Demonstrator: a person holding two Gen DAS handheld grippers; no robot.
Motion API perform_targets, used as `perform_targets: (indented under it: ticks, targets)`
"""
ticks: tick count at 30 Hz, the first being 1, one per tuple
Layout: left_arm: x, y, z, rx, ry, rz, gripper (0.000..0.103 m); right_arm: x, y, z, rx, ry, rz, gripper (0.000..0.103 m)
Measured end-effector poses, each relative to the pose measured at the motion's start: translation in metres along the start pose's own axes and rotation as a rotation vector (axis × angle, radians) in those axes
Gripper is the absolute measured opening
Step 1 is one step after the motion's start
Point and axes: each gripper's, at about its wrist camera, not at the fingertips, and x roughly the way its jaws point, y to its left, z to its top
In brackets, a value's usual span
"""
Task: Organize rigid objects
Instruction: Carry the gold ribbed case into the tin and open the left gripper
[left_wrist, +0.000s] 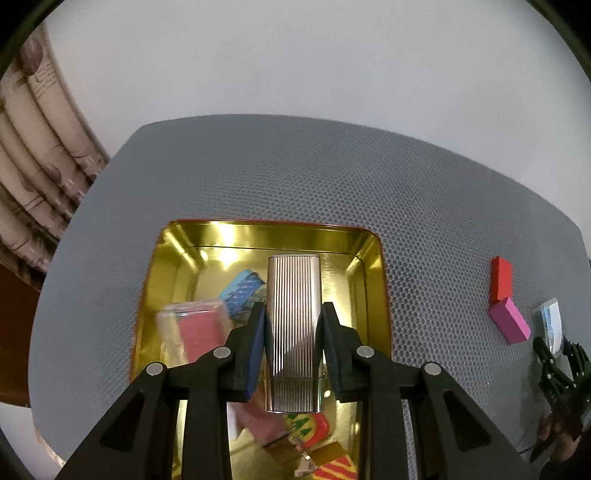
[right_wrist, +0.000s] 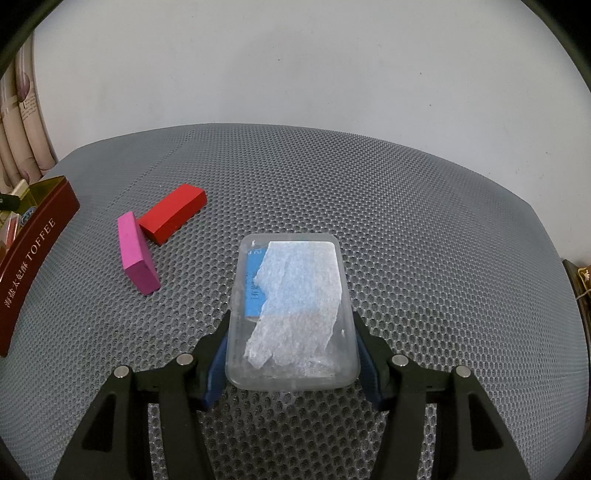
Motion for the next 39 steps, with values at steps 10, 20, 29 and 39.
perform_targets:
  ticks: [10,20,29,39]
  targets:
    - [0.032,-0.014,-0.001,0.025,0.051,0.011,0.026,0.0,0.001,0.0,0.0,0.0,0.0,0.059]
    - [0.041,-0.026,-0.01,0.019,0.074,0.008,0.026,0.0,0.001,0.0,0.0,0.0,0.0,0.059]
    - [0.039,-0.025,-0.019,-0.008,0.079,-0.009,0.027,0.001,0.0,0.001,0.001,0.0,0.0,0.059]
    - [0.004,-0.029,-0.03,-0.015,0.008,0.006,0.054,0.001,0.0,0.001,0.0,0.0,0.0,0.059]
